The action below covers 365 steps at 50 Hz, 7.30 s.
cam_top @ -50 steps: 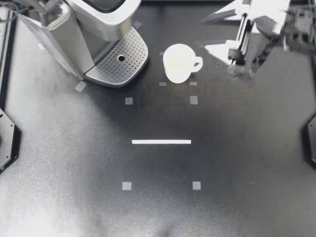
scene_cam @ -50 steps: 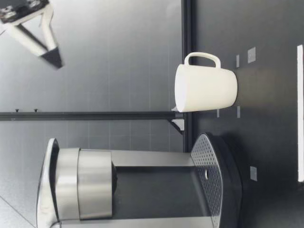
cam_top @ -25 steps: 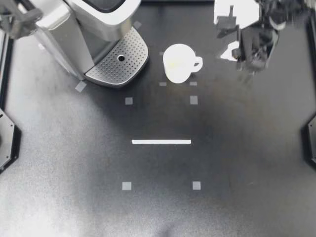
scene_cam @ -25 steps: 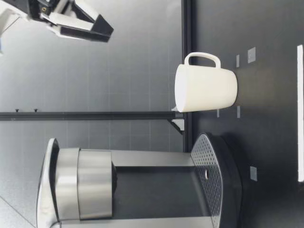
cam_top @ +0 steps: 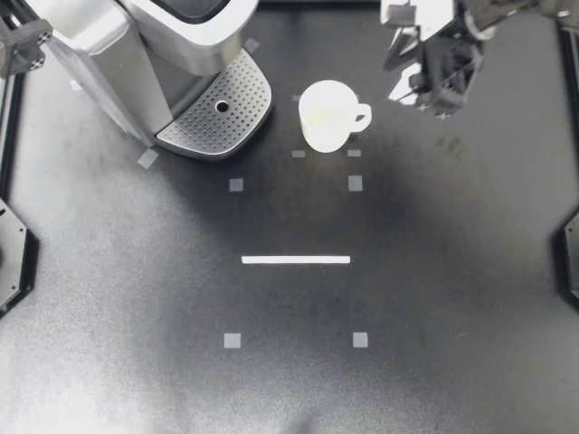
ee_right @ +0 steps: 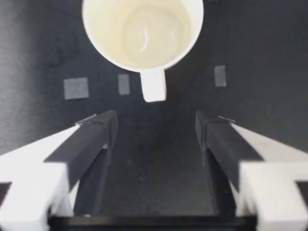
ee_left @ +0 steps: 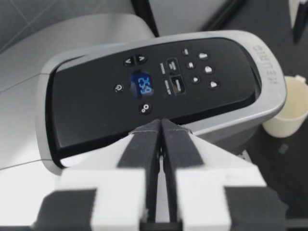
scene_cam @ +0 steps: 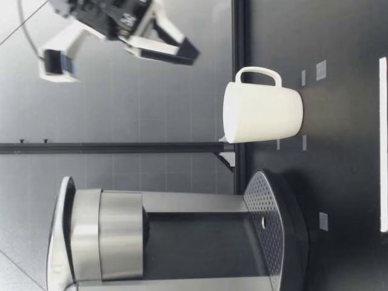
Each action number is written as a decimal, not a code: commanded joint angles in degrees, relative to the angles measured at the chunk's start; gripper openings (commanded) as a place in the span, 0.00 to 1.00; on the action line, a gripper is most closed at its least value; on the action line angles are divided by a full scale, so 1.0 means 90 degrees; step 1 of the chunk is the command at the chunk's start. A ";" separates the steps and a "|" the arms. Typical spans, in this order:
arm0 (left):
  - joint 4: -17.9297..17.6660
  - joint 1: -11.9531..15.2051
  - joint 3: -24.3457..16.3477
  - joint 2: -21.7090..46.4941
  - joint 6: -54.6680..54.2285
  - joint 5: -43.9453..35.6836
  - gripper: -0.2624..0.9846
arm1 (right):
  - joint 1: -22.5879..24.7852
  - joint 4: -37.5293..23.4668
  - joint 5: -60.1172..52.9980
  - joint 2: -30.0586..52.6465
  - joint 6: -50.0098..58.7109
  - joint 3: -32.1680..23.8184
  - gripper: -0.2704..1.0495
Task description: Place the coffee capsule inside the capsule container, then place the cup onto the center of the cup tray.
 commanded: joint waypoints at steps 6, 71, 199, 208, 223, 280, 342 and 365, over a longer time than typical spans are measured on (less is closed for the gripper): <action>0.0117 -0.0010 -0.0010 -0.0107 0.0010 -0.0234 0.29 | 0.0049 0.0498 -0.0342 0.0000 -0.0479 0.0068 0.67; 0.0225 -0.0010 0.0225 -0.0117 -0.0039 -0.0498 0.29 | 0.0293 0.1660 -0.1543 0.0664 -0.1748 0.0566 0.67; 0.0244 0.0000 0.0576 -0.0605 -0.0068 -0.0586 0.29 | 0.0996 0.1641 -0.1328 0.2139 -0.1221 -0.2168 0.27; 0.0244 0.0000 0.0576 -0.0596 -0.0068 -0.0586 0.29 | 0.1016 0.1641 -0.1328 0.2246 -0.1230 -0.2275 0.27; 0.0244 0.0000 0.0576 -0.0605 -0.0068 -0.0586 0.29 | 0.1055 0.1631 -0.1328 0.2432 -0.1250 -0.2471 0.27; 0.0244 -0.0010 0.0605 -0.0596 -0.0098 -0.0684 0.29 | 0.1133 0.1621 -0.1338 0.2354 -0.1055 -0.2549 0.68; 0.0215 0.0840 -0.0518 0.1738 -0.0449 -0.1494 0.29 | 0.1221 0.2266 -0.2109 -0.0498 -0.0381 0.0498 0.56; 0.0205 0.0840 -0.0566 0.1914 -0.0430 -0.1299 0.29 | 0.1230 0.2207 -0.2207 -0.0498 -0.0469 0.0547 0.56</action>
